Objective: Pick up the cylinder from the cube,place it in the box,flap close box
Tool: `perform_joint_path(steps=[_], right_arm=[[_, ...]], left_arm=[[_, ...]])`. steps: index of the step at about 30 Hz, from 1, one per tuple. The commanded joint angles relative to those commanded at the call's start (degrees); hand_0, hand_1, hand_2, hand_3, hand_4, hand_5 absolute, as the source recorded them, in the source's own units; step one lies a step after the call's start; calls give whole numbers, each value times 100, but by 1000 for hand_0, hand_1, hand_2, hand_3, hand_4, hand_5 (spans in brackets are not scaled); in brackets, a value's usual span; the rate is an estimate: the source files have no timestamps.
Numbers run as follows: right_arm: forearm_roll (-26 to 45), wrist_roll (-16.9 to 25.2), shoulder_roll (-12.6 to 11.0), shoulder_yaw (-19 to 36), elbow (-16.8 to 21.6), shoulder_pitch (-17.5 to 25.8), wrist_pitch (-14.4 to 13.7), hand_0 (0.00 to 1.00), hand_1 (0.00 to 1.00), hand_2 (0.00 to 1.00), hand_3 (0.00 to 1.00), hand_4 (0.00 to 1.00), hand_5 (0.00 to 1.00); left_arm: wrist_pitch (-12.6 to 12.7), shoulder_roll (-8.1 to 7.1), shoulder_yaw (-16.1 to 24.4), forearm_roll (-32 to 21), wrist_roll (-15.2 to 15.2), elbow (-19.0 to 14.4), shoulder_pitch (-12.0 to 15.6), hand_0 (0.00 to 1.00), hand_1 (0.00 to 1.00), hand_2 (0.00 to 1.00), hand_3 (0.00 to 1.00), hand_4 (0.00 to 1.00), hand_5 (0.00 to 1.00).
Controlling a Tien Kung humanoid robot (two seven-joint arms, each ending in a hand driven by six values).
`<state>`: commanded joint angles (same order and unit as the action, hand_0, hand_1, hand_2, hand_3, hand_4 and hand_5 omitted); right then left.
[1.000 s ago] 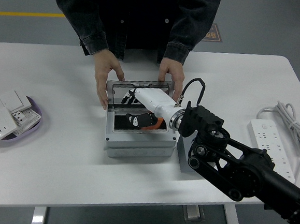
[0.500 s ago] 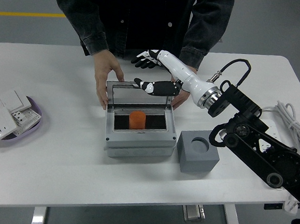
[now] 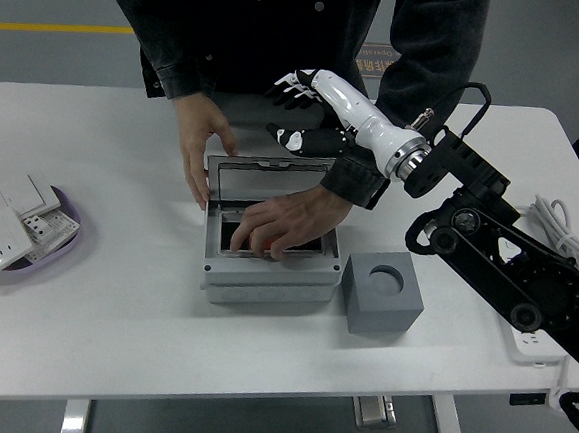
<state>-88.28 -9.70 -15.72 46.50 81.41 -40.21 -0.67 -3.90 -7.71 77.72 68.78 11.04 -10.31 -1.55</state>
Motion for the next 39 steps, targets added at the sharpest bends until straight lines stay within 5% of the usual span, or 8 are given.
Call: perform_joint_path(steps=[19, 25, 39], right_arm=[[513, 172, 197, -646, -795, -37, -109, 681, 645, 676, 693, 674, 273], [419, 86, -1, -700, -508, 72, -101, 678, 640, 668, 692, 665, 289], [574, -134, -942, -1035, 602, 313, -84, 669, 631, 665, 692, 662, 297]], left_arm=[[-8, -7, -4, 21, -3, 0, -13, 633, 658, 580, 648, 705, 337], [-7, 3, -10, 1, -12, 0, -4, 633, 658, 580, 648, 705, 336], [2, -20, -82, -116, -55, 0, 28, 633, 658, 580, 647, 708, 330]])
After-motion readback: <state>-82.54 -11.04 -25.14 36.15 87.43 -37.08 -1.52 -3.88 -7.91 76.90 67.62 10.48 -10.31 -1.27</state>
